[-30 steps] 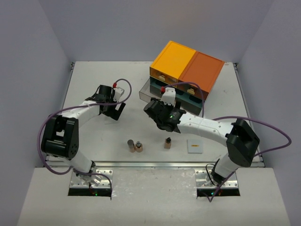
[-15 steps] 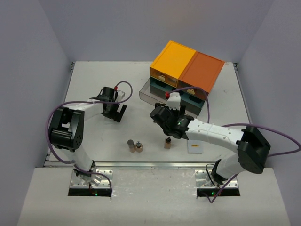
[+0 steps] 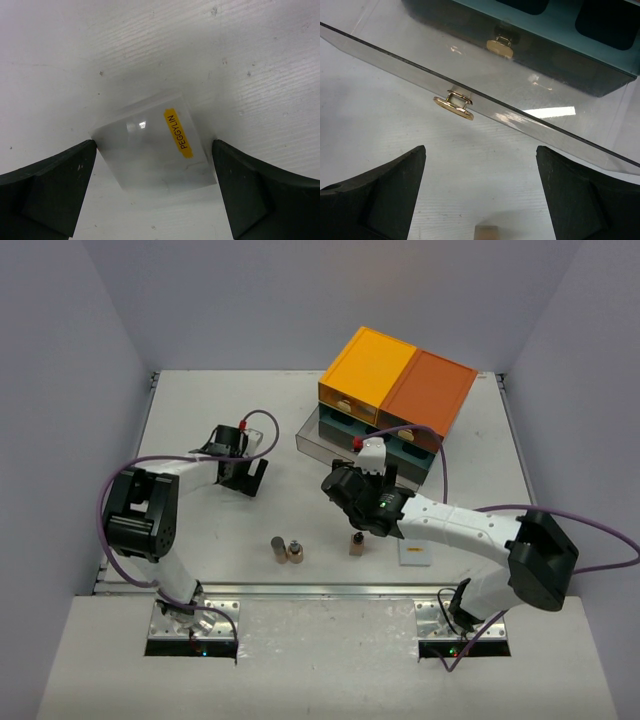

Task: Organize the makeup

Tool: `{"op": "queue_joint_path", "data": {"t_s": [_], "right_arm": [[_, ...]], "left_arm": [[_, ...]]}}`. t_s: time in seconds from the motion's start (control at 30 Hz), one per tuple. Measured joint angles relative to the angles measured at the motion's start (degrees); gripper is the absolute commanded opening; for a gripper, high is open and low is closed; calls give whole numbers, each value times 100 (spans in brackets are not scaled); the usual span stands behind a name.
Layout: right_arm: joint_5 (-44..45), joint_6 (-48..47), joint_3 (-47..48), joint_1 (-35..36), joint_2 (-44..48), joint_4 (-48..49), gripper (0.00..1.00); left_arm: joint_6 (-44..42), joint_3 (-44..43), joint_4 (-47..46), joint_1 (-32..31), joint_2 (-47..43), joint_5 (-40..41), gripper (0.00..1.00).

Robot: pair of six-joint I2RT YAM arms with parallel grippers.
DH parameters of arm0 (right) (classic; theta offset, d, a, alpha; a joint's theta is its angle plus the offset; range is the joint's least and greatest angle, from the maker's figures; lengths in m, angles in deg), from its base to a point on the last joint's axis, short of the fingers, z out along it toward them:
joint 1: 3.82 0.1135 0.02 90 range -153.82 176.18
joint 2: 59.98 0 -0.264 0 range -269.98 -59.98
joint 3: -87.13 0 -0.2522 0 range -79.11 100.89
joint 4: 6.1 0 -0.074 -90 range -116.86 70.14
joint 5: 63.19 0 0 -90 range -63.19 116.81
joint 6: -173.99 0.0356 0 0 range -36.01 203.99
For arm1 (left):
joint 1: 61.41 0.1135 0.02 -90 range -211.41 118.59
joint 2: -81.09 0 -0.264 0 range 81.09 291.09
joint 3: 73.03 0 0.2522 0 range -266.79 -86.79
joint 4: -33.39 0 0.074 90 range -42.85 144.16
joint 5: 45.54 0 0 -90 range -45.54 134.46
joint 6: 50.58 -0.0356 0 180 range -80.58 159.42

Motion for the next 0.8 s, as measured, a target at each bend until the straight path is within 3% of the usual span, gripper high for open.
{"op": "queue_joint_path", "data": {"t_s": [0.37, 0.57, 0.73, 0.8], "right_arm": [[164, -98, -10, 0, 176, 2, 91], [191, -164, -13, 0, 176, 2, 91], [230, -174, -17, 0, 178, 2, 91], [253, -185, -18, 1, 185, 1, 91]], "left_arm": [[27, 285, -359, 245, -118, -384, 98], [-9, 352, -459, 265, -127, -505, 68], [-97, 477, -630, 266, -203, -525, 35], [-121, 491, -649, 266, -212, -534, 15]]}}
